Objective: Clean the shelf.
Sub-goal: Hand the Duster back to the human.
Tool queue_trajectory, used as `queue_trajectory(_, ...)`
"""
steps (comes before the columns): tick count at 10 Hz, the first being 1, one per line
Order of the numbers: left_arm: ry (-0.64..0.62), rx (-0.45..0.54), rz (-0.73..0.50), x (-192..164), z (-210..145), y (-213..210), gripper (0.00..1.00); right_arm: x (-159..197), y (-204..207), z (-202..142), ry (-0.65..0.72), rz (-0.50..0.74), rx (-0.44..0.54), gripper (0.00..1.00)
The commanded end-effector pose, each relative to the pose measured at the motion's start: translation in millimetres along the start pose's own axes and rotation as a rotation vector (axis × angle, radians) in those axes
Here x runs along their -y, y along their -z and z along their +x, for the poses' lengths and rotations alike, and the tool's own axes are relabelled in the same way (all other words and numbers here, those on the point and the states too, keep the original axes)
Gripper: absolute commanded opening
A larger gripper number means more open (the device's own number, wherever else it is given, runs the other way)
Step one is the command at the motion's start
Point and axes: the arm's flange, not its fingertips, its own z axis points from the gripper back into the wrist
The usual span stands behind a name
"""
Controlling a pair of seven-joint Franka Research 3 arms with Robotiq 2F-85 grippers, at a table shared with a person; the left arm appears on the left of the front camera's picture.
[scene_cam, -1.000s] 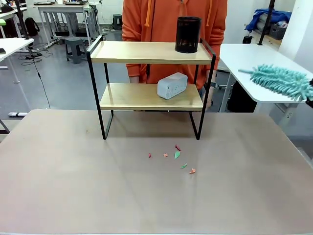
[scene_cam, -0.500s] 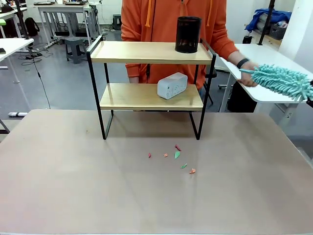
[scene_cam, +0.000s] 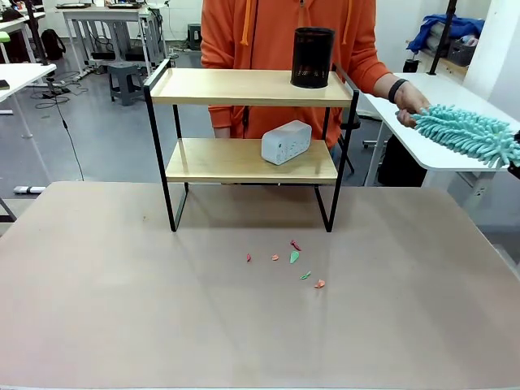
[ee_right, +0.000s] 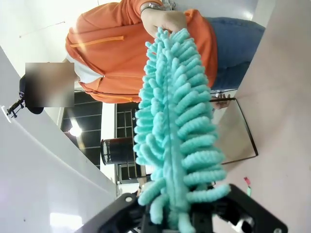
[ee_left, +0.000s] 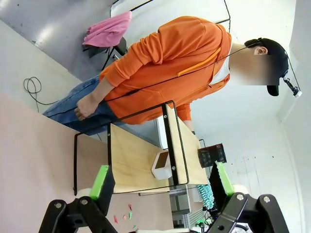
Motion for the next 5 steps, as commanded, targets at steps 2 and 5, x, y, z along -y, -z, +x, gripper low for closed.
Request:
queue_trajectory(2, 0.009, -0.012, -0.002, 1.5, 1.8, -0.6, 1.00, -2.1, -1.6, -0.6, -0.012, 0.005, -0.003, 0.00)
queue_trajectory(5, 0.009, -0.012, -0.002, 1.5, 1.8, -0.6, 1.00, 0.6, -0.2, -1.2, 0.021, 0.001, -0.022, 0.72)
